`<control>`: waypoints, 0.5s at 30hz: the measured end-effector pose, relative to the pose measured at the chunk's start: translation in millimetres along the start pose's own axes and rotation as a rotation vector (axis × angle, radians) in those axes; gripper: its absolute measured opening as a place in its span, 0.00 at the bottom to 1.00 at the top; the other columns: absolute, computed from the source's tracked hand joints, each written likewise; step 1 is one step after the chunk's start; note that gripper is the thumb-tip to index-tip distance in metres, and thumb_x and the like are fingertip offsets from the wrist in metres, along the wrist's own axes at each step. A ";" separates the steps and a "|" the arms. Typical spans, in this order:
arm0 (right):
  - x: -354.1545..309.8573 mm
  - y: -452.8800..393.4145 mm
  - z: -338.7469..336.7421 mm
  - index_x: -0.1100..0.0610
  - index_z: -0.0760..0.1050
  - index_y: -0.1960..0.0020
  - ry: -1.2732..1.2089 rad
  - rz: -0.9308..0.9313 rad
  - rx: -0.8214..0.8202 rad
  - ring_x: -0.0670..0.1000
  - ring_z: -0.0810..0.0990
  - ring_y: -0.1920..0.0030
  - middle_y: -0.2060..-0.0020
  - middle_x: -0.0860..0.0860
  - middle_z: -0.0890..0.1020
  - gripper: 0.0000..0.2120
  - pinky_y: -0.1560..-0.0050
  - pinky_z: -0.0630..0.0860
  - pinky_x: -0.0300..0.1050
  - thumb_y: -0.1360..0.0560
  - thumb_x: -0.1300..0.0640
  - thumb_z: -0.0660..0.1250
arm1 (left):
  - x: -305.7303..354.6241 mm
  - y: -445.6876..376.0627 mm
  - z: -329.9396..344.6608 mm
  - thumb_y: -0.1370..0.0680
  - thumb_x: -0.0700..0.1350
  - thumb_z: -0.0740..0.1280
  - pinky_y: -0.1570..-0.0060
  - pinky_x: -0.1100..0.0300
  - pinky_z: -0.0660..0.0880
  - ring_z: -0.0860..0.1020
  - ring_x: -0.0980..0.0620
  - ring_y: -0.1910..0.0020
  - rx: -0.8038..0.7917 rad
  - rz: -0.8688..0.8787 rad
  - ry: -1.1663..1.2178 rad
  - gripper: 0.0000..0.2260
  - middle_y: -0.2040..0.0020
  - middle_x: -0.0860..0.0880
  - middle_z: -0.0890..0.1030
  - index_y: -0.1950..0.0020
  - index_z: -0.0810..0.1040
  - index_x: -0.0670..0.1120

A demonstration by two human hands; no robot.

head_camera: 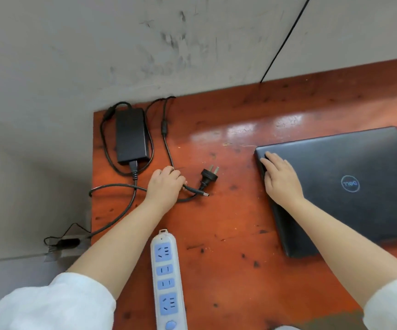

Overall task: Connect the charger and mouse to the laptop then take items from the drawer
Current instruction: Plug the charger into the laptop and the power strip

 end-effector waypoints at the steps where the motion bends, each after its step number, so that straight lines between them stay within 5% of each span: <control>1: 1.6 -0.5 -1.5 0.65 0.67 0.33 -0.005 -0.010 -0.009 0.58 0.62 0.28 0.30 0.60 0.67 0.19 0.27 0.54 0.52 0.23 0.67 0.57 | -5.2 0.0 0.0 0.43 0.35 0.80 0.65 0.56 0.80 0.85 0.44 0.61 0.048 0.059 0.001 0.10 0.66 0.45 0.86 0.66 0.83 0.41; 3: 7.8 -0.2 -5.2 0.66 0.66 0.33 -0.009 -0.023 -0.025 0.59 0.63 0.28 0.30 0.60 0.67 0.19 0.27 0.56 0.51 0.23 0.66 0.59 | -13.2 -3.8 -4.8 0.40 0.33 0.78 0.61 0.51 0.81 0.84 0.41 0.63 0.082 0.112 0.078 0.08 0.67 0.42 0.84 0.66 0.81 0.39; 8: 31.0 -3.2 -18.2 0.67 0.66 0.33 0.070 0.081 0.019 0.61 0.62 0.28 0.30 0.62 0.67 0.20 0.28 0.58 0.57 0.24 0.62 0.62 | -7.8 -44.6 -31.0 0.33 0.36 0.73 0.79 0.60 0.73 0.76 0.43 0.76 0.184 0.069 0.175 0.07 0.75 0.42 0.77 0.68 0.76 0.39; 11: 35.1 -5.3 -16.4 0.64 0.65 0.32 0.107 0.082 0.008 0.58 0.61 0.27 0.29 0.59 0.66 0.21 0.27 0.55 0.56 0.23 0.60 0.60 | 15.4 -74.0 -31.8 0.33 0.39 0.75 0.81 0.62 0.69 0.74 0.45 0.80 0.157 0.159 0.128 0.07 0.79 0.44 0.76 0.66 0.78 0.40; 15: 33.6 -5.7 -15.1 0.67 0.69 0.35 0.100 0.077 0.040 0.62 0.65 0.30 0.32 0.62 0.70 0.23 0.30 0.60 0.60 0.26 0.56 0.56 | 37.9 -98.5 -13.3 0.22 0.43 0.61 0.69 0.53 0.71 0.80 0.39 0.67 0.036 0.150 0.247 0.10 0.67 0.38 0.82 0.47 0.77 0.38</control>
Point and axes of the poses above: each hand's wrist, its own y-axis away from the middle knuckle, its own z-axis out of the palm, x = y × z, the point moved 2 cm from there along -y, towards the middle knuckle
